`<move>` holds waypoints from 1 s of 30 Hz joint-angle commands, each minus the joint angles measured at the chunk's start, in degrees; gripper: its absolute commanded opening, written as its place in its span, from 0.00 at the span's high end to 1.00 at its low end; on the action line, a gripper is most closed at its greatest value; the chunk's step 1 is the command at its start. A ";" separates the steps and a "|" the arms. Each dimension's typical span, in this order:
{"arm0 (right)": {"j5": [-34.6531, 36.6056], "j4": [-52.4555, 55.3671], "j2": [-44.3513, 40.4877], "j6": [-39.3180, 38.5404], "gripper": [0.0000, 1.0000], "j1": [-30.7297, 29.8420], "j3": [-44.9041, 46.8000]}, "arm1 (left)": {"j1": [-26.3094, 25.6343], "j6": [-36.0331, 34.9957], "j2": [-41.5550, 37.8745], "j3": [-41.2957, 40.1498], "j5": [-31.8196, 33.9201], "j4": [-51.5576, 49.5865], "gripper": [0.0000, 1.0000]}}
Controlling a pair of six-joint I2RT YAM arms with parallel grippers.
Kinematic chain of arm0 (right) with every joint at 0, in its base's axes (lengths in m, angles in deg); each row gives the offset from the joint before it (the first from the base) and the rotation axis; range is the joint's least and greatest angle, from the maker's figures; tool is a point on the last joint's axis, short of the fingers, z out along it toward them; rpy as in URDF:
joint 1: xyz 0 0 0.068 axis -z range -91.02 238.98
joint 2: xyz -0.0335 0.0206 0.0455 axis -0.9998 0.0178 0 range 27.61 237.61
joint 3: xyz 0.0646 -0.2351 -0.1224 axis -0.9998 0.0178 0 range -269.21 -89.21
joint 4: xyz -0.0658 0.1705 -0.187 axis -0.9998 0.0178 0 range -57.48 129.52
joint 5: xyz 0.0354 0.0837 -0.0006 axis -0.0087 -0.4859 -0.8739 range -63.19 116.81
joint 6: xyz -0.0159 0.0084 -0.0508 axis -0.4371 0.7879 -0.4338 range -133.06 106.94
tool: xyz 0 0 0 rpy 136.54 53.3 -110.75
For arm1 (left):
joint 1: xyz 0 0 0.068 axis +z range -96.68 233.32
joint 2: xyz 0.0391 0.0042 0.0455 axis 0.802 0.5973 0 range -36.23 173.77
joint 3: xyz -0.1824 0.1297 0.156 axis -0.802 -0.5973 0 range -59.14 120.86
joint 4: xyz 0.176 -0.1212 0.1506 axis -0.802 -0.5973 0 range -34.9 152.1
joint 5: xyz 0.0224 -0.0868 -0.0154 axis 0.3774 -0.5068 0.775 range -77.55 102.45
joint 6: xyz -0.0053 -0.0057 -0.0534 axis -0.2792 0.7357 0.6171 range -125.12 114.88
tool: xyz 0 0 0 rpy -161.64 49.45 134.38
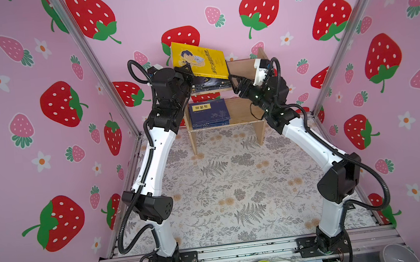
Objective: Stacking books/files
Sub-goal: Place the book at the bookshelf.
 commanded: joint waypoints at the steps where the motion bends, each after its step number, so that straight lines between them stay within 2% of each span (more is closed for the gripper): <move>1: 0.15 -4.64 0.69 1.20 0.38 -0.28 -3.54 | 0.25 1.88 0.13 2.88 -1.13 2.40 1.00; 6: 0.77 -6.69 1.11 2.23 0.33 -0.29 -3.26 | 0.26 2.29 0.93 2.98 -1.20 2.47 1.00; 12: 0.77 -3.23 3.67 3.95 0.40 -0.46 -6.17 | 0.36 2.35 1.32 2.83 -1.78 2.14 1.00; 16: 1.30 -2.33 4.87 4.39 0.43 -0.91 -6.85 | 0.46 2.44 1.50 2.88 -2.52 1.94 0.96; 22: 2.00 -1.08 6.69 4.00 0.44 -1.96 -8.79 | 0.39 2.80 1.74 2.32 -3.74 1.61 0.96; 30: 2.89 -1.61 7.31 3.99 0.45 -2.20 -9.36 | 0.43 2.27 1.64 2.22 -4.73 0.61 0.81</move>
